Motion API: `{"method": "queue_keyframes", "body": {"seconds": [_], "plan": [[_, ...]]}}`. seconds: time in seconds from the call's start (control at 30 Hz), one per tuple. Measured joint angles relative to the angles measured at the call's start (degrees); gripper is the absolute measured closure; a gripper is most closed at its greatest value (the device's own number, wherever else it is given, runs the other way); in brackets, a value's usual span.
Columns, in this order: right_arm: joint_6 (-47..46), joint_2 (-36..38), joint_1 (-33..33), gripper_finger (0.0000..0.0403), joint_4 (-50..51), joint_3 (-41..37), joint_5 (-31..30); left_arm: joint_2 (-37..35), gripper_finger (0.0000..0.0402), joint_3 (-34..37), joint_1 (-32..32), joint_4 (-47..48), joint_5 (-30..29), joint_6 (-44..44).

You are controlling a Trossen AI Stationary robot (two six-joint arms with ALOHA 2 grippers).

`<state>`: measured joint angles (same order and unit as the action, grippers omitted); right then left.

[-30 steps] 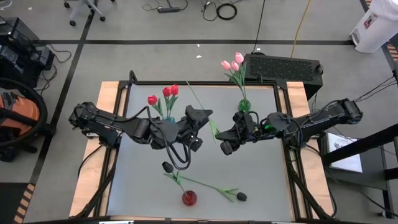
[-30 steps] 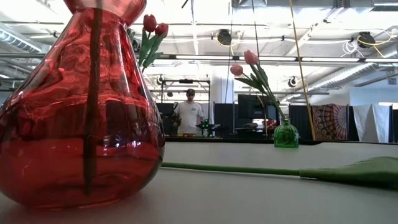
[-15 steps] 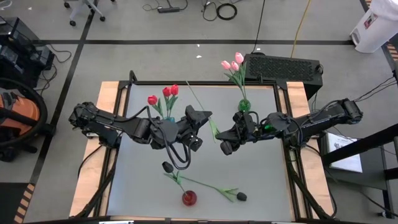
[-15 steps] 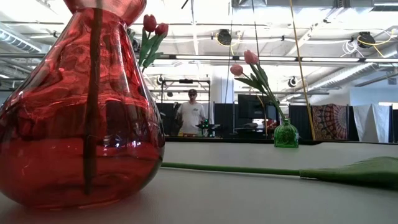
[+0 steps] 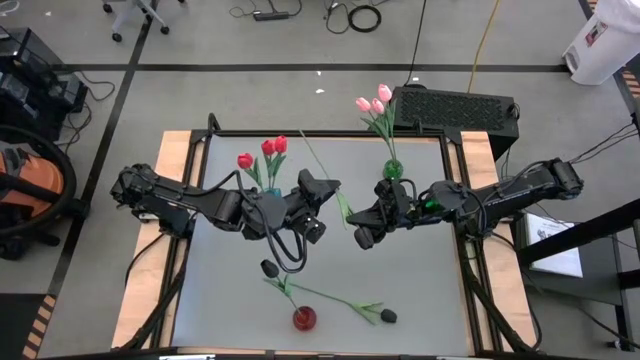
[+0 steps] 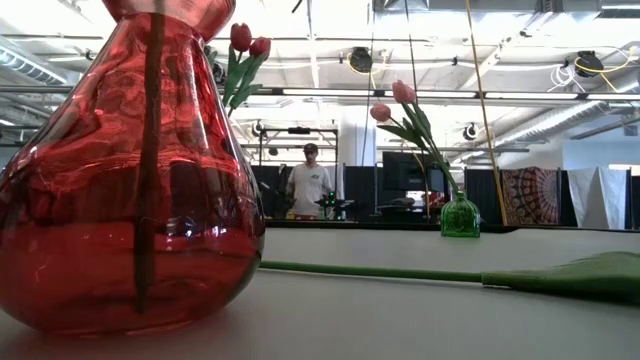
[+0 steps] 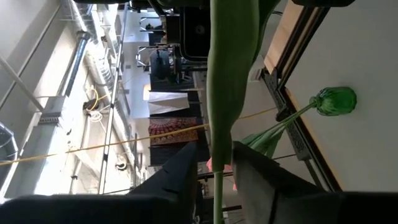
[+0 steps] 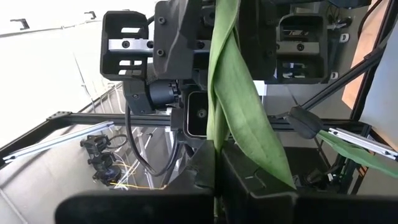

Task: Sort flowers into vase by color
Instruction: Put the top black flower into the red vase

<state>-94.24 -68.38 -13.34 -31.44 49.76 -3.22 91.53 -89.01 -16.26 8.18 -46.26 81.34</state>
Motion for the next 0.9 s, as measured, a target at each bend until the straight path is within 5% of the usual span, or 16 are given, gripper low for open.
{"method": "queue_keyframes", "body": {"seconds": [0.53, 0.9], "plan": [[0.5, 0.0, 0.0, 0.0403, 0.0, 0.0, 0.1, 0.0, 0.0391, 0.0, 0.0, 0.0, 1.2, 0.0], [2.0, 0.0, 0.0, 0.0382, 0.0, 0.0, 0.0, -0.1, 0.0398, 0.0, 0.0, 0.1, 1.3, 0.1]]}}
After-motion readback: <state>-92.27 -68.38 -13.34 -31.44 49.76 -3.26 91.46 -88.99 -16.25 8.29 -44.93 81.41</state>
